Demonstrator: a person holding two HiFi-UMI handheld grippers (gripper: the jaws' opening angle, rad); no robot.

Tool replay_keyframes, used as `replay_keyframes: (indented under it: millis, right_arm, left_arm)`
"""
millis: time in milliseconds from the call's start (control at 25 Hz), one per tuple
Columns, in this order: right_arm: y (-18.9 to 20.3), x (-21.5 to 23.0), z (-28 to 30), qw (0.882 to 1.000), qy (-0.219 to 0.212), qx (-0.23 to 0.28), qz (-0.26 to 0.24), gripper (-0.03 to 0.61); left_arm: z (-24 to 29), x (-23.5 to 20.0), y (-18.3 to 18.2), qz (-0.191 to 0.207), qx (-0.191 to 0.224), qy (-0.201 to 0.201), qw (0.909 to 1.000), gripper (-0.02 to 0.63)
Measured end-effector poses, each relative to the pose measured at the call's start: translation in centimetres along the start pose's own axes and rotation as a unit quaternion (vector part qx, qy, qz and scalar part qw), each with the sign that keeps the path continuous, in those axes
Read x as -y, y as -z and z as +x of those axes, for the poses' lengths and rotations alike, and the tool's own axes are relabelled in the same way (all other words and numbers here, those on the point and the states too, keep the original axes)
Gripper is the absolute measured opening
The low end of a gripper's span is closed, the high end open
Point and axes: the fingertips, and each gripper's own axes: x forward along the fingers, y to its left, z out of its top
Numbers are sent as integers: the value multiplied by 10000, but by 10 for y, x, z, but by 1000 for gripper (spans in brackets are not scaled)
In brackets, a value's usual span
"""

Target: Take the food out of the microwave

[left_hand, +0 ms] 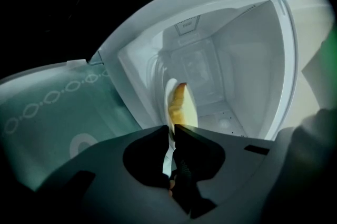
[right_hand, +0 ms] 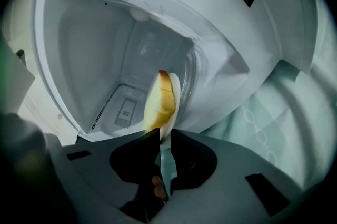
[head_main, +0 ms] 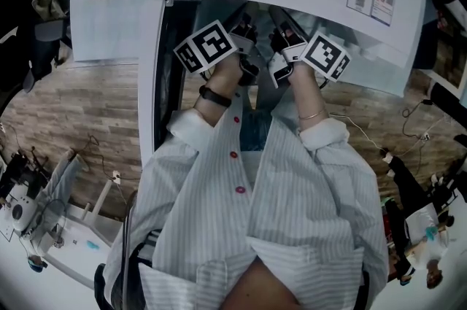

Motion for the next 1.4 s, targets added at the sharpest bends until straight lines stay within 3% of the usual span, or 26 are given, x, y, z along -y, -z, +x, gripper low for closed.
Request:
replay_keyframes:
  millis: [400, 640, 1000, 1400]
  right_arm:
    - [5, -1, -2, 9991, -208, 71, 365, 67]
    - [14, 0, -10, 9989, -107, -21, 454, 60]
    - [33, -1, -20, 9989, -194, -348, 251, 58]
    - [48, -5, -47, 9960, -369, -816, -80, 58]
  left_arm:
    - [-8, -2, 4, -130, 56, 42, 9999, 38]
    - [-17, -2, 9, -152, 132, 26, 9998, 38]
    - [-37, -10, 23, -92, 270, -153, 9995, 38]
    - [-63, -5, 50, -157, 789, -258, 9964, 41]
